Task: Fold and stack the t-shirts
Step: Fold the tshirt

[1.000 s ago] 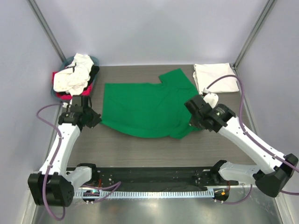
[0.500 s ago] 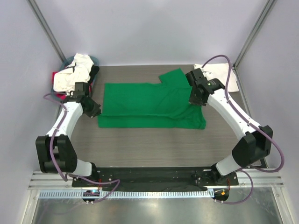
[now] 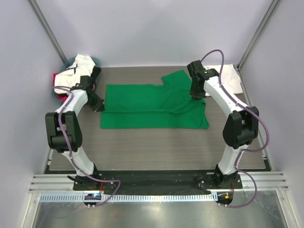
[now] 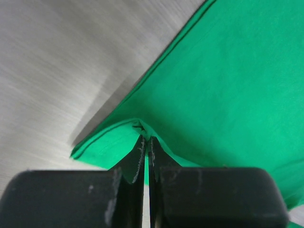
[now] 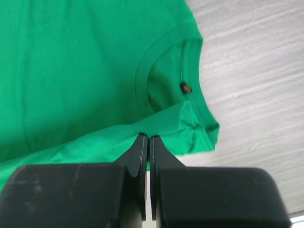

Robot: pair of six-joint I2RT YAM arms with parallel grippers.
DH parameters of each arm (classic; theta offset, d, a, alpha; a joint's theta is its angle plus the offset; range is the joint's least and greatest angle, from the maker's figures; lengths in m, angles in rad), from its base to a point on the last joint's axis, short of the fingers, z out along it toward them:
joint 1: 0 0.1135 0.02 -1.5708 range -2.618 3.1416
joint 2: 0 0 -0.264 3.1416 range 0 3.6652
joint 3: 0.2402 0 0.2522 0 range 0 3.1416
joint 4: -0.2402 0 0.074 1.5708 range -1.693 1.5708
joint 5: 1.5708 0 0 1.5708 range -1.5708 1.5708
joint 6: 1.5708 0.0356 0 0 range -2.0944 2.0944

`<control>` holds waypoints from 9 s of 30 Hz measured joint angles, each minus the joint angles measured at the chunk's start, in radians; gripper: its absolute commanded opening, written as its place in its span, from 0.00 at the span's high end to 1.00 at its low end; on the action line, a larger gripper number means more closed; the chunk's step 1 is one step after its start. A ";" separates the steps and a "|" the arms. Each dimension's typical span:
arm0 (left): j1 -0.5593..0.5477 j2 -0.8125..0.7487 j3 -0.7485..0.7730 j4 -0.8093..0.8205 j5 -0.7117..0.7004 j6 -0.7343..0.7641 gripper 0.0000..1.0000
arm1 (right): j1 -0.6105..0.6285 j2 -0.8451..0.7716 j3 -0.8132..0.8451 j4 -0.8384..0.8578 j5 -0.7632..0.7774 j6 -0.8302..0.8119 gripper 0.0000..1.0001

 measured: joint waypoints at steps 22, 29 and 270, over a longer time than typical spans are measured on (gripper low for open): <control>0.064 -0.231 -0.238 0.019 0.105 0.040 0.26 | -0.151 -0.253 -0.398 0.114 -0.242 -0.016 0.36; 0.071 -0.245 -0.402 0.114 0.106 0.019 0.27 | -0.225 -0.300 -0.643 0.237 -0.333 -0.013 0.40; -0.105 -0.925 -0.816 0.040 -0.068 -0.206 0.14 | -0.232 -0.585 -1.075 0.485 -0.437 0.180 0.36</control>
